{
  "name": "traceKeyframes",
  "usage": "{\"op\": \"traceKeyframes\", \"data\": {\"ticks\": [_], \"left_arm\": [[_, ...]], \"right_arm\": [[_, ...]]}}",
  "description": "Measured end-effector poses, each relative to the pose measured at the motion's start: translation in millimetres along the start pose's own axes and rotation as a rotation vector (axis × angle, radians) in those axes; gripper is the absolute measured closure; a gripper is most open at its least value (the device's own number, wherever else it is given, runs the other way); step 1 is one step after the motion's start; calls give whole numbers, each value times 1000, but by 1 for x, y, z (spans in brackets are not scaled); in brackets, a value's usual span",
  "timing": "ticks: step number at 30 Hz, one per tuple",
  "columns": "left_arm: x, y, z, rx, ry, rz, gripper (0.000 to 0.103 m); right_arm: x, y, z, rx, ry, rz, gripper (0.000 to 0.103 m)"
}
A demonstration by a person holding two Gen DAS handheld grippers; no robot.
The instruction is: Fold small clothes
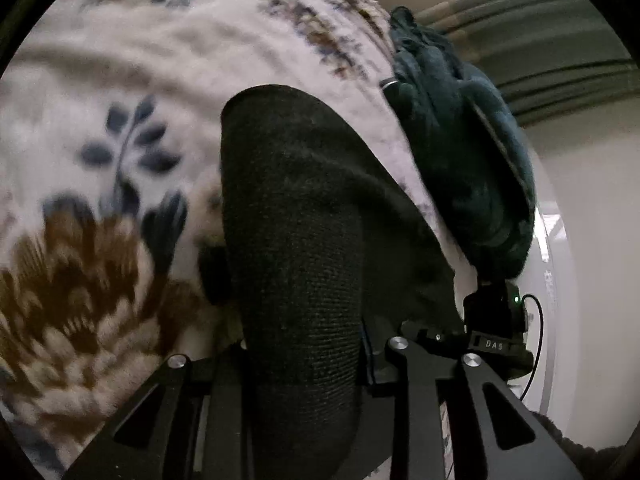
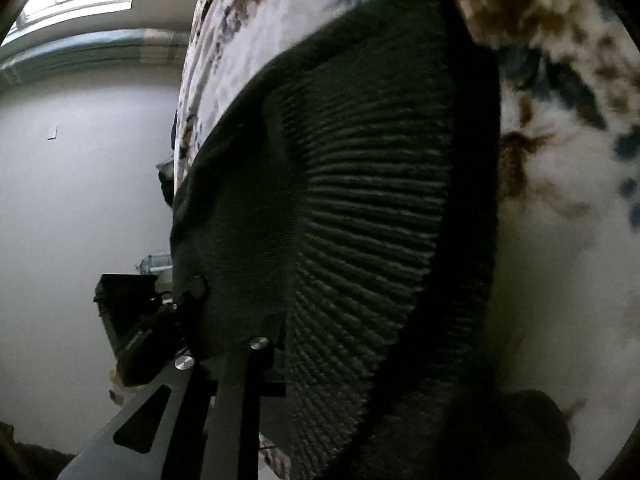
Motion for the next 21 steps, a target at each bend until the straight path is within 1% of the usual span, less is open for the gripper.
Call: {"op": "traceKeyframes", "data": {"ticks": [3, 6, 9, 12, 16, 21], "left_arm": [[-14, -12, 21, 32, 17, -21, 80], [-25, -21, 47, 94, 30, -22, 79], [-33, -26, 81, 136, 37, -23, 79], [-33, -29, 118, 171, 41, -24, 79], [-26, -21, 166, 204, 44, -27, 79], [1, 3, 222, 206, 51, -23, 79]], "right_arm": [[-17, 21, -13, 30, -52, 34, 86], [-27, 47, -16, 31, -99, 46, 86], [-31, 72, -9, 40, -140, 53, 86], [-27, 96, 7, 51, -180, 49, 86], [-14, 114, 33, 65, -216, 40, 86], [6, 117, 71, 65, -234, 21, 86]]}}
Point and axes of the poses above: each gripper's, at about its wrist camera, not at the fingertips, and x roughly the way its jaws point, y to its left, z to its top, the point moved 5 cm from there along x, roughly the way its jaws point, and after that the axes turned 4 degrees about -y, right-handed, at the moved point
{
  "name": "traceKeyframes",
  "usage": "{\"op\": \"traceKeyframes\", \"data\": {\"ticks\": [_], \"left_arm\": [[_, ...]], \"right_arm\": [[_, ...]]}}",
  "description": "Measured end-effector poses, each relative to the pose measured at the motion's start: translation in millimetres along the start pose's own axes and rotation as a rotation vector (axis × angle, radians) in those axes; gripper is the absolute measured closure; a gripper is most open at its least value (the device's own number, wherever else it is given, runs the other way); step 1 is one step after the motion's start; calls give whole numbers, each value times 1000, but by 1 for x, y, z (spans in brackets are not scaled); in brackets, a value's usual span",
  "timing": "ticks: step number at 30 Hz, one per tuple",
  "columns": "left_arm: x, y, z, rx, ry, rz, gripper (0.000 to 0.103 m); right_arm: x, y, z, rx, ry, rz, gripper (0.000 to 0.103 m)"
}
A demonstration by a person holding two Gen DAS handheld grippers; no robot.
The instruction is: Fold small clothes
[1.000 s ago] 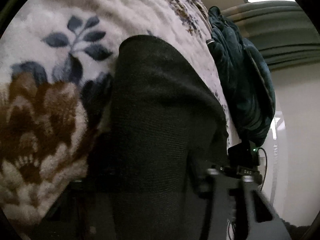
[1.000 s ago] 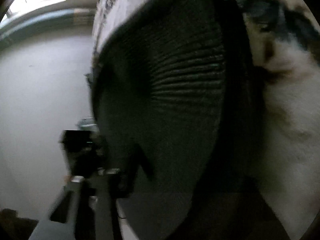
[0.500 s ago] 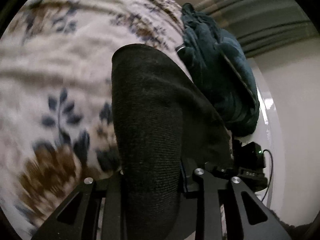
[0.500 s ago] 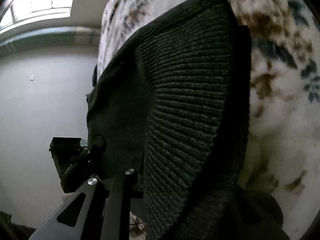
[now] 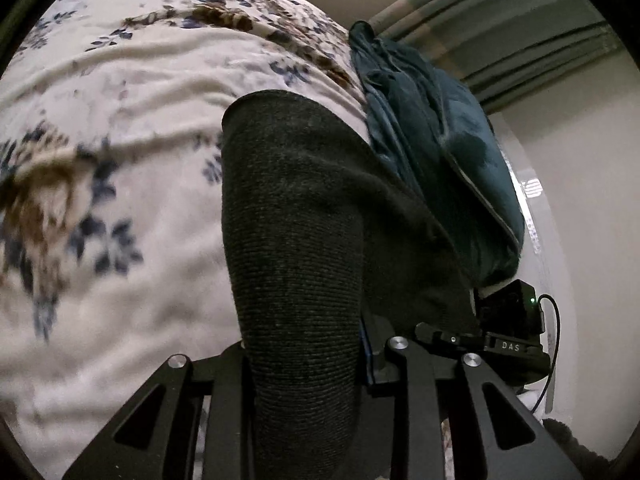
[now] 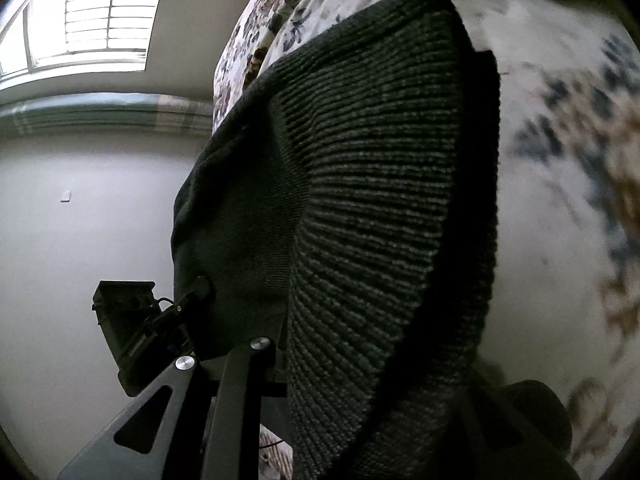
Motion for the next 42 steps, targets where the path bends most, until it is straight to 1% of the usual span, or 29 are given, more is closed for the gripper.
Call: {"op": "traceKeyframes", "data": {"ticks": [2, 3, 4, 5, 7, 10, 13, 15, 18, 19, 20, 21, 23, 24, 25, 26, 27, 28, 30, 31, 32, 36, 42], "left_arm": [[16, 19, 17, -10, 11, 2, 79], [23, 26, 21, -15, 18, 4, 79], [31, 33, 26, -22, 26, 7, 79], [44, 44, 31, -36, 41, 9, 79], [58, 59, 35, -57, 60, 16, 79], [80, 84, 36, -100, 112, 37, 77], [84, 94, 31, -116, 140, 58, 67], [77, 92, 26, -111, 144, 66, 65], [68, 90, 21, -101, 141, 113, 61], [64, 88, 20, -89, 135, 133, 59], [62, 87, 20, -71, 129, 176, 52], [58, 86, 20, -47, 124, 232, 44], [53, 81, 18, 5, 115, 339, 33], [48, 76, 17, 35, 104, 387, 32], [45, 73, 14, 57, 94, 424, 31], [43, 67, 12, 81, 88, 462, 24], [41, 61, 9, 108, 85, 517, 14], [39, 55, 6, 130, 80, 563, 11], [31, 43, -5, 163, 58, 626, 9], [27, 37, -10, 174, 49, 635, 9], [22, 32, -16, 180, 43, 644, 9], [8, 4, -30, 194, 25, 651, 9], [-32, -44, -43, 225, -17, 657, 9]], "right_arm": [[17, -5, 11, 2, 2, -6, 86], [27, -8, 19, 7, 4, -7, 86], [45, -10, 35, 12, 5, -14, 86], [53, -16, 39, 13, 8, -22, 86], [72, -29, 50, 30, 15, -42, 86], [97, -47, 65, 50, 28, -80, 86], [109, -60, 77, 83, 57, -112, 83], [105, -63, 88, 90, 51, -178, 67], [77, -70, 94, 66, -20, -339, 60], [66, -74, 92, 42, -49, -412, 57], [59, -79, 93, 20, -65, -461, 55], [55, -77, 92, -10, -70, -509, 50], [50, -74, 89, -62, -77, -603, 41], [48, -72, 90, -91, -85, -641, 40], [50, -57, 91, -126, -98, -688, 40], [49, -50, 90, -160, -111, -731, 32], [49, -39, 87, -197, -123, -768, 11], [50, -28, 83, -234, -135, -801, 1], [45, -9, 70, -287, -186, -867, 0], [47, 4, 68, -302, -201, -899, 0], [45, 10, 62, -310, -209, -913, 0], [34, 38, 33, -324, -240, -937, 0], [-26, 74, -15, -343, -313, -950, 0]]}}
Point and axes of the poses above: each gripper's, at about its wrist camera, not at the fingertips, and x roughly the way its jaws point, y to its left, z to its top, the point moved 5 cm from there along x, roughly the way its jaws point, and after that the axes turned 4 degrees about -y, right-handed, at the moved point
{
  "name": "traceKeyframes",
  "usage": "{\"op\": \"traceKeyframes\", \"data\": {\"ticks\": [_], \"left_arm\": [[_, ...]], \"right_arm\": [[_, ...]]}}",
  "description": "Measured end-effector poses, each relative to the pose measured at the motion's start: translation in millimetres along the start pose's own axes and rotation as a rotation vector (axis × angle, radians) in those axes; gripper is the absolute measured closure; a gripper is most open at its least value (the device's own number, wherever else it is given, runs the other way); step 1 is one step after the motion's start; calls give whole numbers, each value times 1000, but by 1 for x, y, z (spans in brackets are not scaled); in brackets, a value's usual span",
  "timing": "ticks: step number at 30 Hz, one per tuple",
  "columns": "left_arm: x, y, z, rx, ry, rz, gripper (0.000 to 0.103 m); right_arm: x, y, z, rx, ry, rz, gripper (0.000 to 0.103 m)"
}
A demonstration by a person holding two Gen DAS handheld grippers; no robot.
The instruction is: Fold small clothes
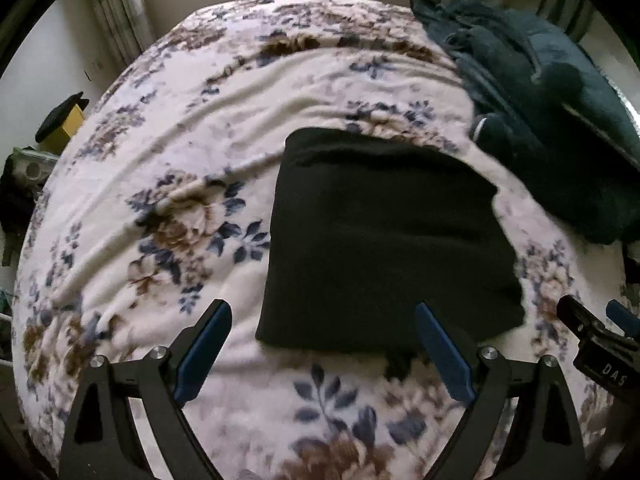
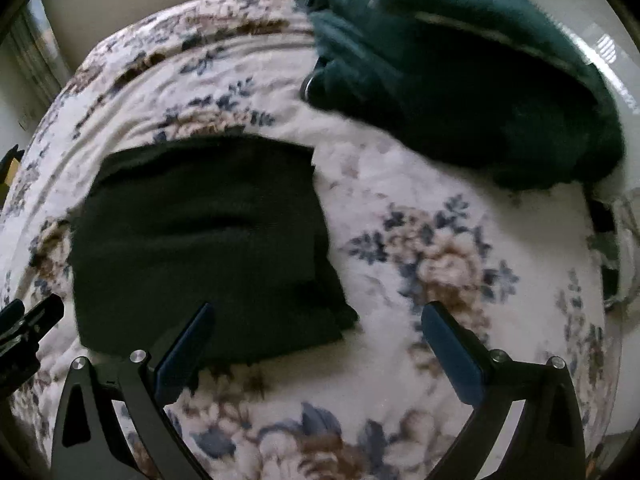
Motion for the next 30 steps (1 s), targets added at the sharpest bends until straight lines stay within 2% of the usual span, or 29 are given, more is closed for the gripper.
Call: {"op": "traceKeyframes", "data": {"ticks": [6, 19, 25, 30], "left_arm": [[-83, -9, -4, 14, -76, 11, 9], [-297, -27, -27, 46, -253, 32, 9], [-367, -35, -42, 64, -310, 20, 9], [-414, -38, -53, 75, -365, 27, 9]], "right_arm": [[-92, -14, -12, -4, -75, -1, 0], [-337, -50, -31, 2, -299, 31, 0], [-435, -68, -47, 1, -383, 55, 0], [-490, -77, -62, -10, -429, 64, 0]]}}
Point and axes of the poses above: each gripper's, at about its wrist camera, not at the fingertips, and x roughly the way its jaws point, y to its left, z to its top, the point moved 5 cm from there along x, roughly the way its jaws point, and after that the axes turned 4 degrees about -y, right-handed, at the moved point
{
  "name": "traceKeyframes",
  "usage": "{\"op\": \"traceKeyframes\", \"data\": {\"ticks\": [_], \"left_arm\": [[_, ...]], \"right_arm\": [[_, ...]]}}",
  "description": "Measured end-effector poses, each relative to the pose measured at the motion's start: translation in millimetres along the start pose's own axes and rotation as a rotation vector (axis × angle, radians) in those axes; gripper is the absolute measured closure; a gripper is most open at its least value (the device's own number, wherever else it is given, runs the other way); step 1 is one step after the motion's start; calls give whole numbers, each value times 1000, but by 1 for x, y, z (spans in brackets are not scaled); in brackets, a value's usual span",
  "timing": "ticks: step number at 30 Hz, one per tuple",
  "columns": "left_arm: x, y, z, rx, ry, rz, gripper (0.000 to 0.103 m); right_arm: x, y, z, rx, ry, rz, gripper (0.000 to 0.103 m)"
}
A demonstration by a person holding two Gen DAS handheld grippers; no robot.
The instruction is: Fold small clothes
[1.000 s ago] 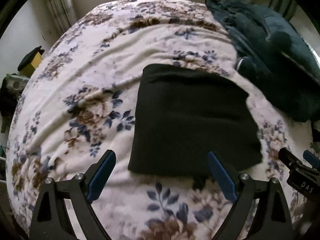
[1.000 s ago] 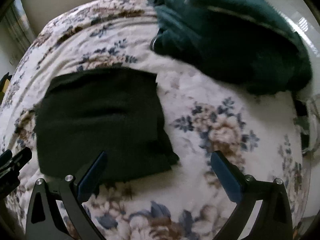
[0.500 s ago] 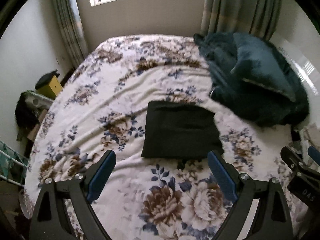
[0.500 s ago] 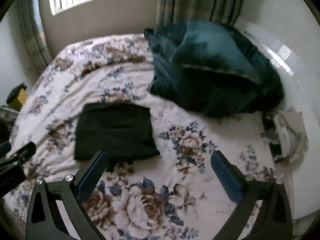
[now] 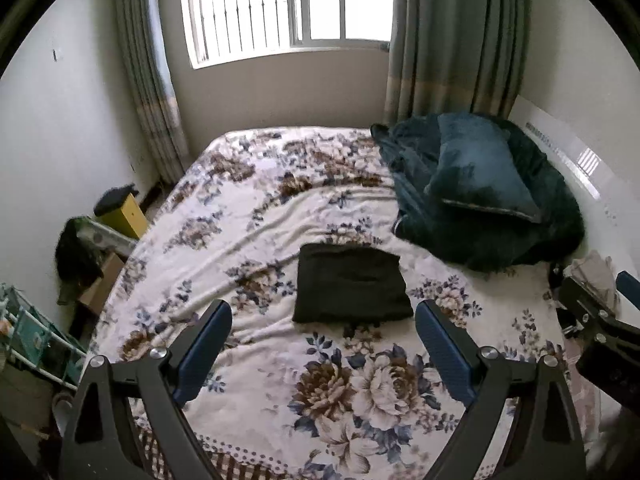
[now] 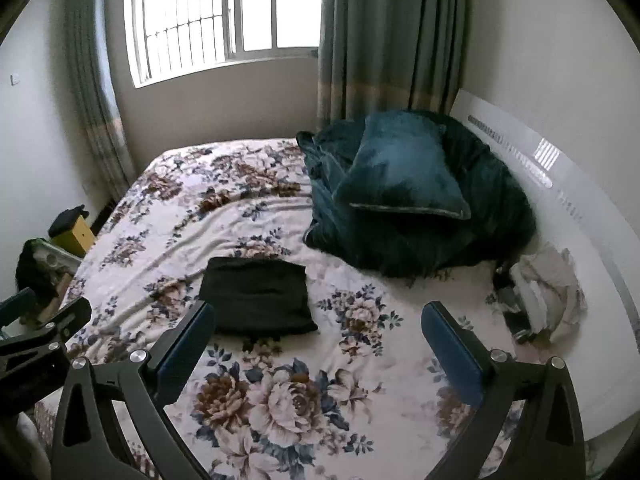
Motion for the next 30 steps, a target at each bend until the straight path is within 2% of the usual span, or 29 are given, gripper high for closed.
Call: {"op": "traceKeyframes", "data": {"ticks": [6, 12, 13, 14, 15, 30], "left_arm": [[-35, -1, -2, -19, -23, -7, 9], [-53, -5, -4, -26, -42, -12, 9], [-54, -6, -4, -26, -43, -20, 9], [-56, -7, -5, -23, -45, -23, 2], [-58, -8, -5, -21, -47, -25, 0], [-64, -12, -10, -20, -48, -31, 0]], "right_arm": [[-50, -7, 4, -4, -37, 10, 0], [-72, -14, 0, -9, -34, 25, 0], [-74, -14, -2, -11, -32, 26, 0], [-76, -15, -4, -11, -27, 30, 0], [-77, -15, -6, -11, -23, 32, 0], [-87, -26, -15, -4, -15, 35, 0]]}}
Point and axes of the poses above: each gripper's, at about its wrist camera, not at the fingertips, and x roughly the way its jaws point, y to its left, z to its top, the point moved 5 cm from there along x, roughly the way its jaws point, and after that the axes turned 4 degrees about -y, right-handed, at the moved point
